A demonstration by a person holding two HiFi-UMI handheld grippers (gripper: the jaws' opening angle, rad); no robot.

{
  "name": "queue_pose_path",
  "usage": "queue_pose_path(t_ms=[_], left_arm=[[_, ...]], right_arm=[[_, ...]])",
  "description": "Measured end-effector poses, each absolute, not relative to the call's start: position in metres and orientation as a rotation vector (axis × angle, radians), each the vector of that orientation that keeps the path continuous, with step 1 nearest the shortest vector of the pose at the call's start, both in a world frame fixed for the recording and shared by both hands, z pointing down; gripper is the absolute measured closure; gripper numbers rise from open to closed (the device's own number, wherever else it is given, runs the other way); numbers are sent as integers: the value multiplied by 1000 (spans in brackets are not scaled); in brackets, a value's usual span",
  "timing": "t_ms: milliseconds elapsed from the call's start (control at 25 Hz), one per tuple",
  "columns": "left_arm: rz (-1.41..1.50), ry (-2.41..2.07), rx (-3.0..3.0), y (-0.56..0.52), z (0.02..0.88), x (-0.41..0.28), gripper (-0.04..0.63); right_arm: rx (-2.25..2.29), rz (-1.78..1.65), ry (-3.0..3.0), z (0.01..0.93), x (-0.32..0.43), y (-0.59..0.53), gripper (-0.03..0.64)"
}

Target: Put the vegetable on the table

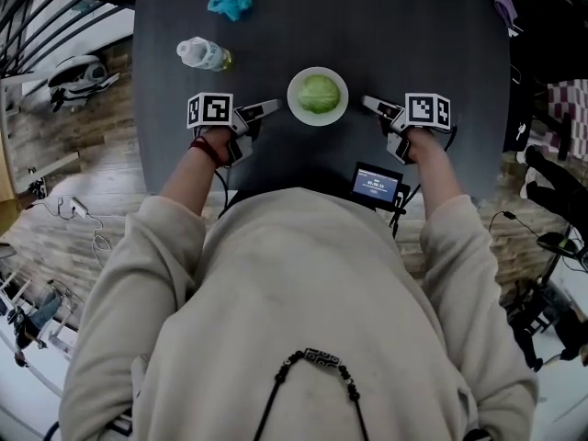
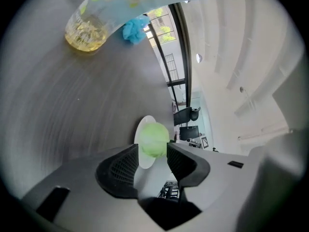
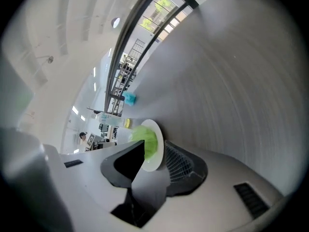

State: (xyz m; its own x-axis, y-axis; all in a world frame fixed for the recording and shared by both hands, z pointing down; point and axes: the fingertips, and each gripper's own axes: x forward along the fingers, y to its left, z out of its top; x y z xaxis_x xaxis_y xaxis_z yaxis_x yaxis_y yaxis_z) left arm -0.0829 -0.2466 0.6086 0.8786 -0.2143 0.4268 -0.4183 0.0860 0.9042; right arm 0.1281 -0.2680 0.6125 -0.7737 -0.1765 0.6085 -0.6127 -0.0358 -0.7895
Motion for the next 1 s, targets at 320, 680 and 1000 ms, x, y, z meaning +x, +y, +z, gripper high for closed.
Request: queue_pose_path(t_ms=[320, 680, 1000], left_arm=[[-81, -530, 1770, -293, 477, -70, 588], [-338, -685, 2082, -334, 316, -75, 588], [-206, -903, 2535, -316, 251, -68, 588]], right_arm=[[973, 1554, -2131, 515, 119, -299, 595], [1087, 1316, -2437, 363, 96, -327, 598], [1218, 703, -2706, 267, 93, -318, 600]])
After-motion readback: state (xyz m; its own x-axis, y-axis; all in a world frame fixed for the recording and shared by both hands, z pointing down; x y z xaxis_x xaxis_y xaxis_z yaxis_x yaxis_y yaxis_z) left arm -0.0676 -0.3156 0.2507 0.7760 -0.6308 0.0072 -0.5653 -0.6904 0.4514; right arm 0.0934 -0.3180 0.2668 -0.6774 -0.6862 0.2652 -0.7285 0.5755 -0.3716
